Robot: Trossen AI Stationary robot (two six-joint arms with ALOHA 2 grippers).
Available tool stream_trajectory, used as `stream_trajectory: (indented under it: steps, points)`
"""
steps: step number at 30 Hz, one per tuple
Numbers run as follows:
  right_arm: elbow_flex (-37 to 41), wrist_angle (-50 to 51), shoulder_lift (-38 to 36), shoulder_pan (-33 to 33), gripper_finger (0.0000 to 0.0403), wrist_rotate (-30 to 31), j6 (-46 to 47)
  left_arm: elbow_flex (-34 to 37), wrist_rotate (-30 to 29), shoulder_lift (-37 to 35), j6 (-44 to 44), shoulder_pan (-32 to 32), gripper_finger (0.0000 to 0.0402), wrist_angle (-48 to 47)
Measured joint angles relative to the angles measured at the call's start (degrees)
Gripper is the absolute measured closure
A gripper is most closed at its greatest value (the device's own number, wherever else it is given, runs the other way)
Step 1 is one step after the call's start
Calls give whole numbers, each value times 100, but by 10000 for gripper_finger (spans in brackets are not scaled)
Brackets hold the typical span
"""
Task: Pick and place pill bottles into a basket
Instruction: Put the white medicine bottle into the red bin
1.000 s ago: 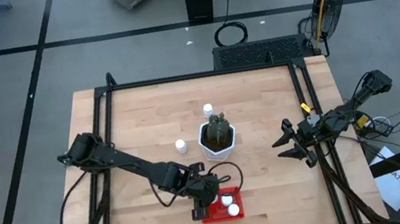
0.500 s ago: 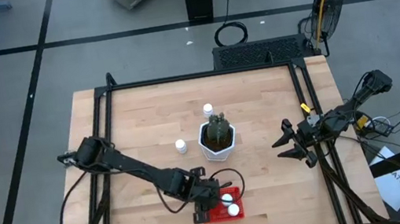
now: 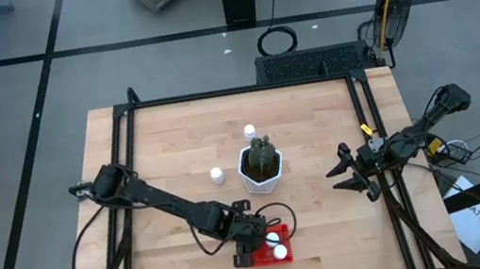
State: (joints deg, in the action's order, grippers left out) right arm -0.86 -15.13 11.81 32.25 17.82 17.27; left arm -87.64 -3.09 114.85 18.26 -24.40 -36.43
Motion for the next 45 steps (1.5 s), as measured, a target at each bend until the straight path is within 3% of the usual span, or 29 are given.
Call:
stream_trajectory:
  steps: [14, 30, 45]
  points:
    - [-2, -42, 28, 0, 230, 0, -1, -11, 145, 155, 117, 2, 227, 18]
    - [-2, -44, 28, 0, 230, 0, -1, 15, 59, 146, 471, -9, 117, 189]
    - [0, -42, 31, 0, 229, 0, -1, 7, 114, -302, 779, -38, 110, 207]
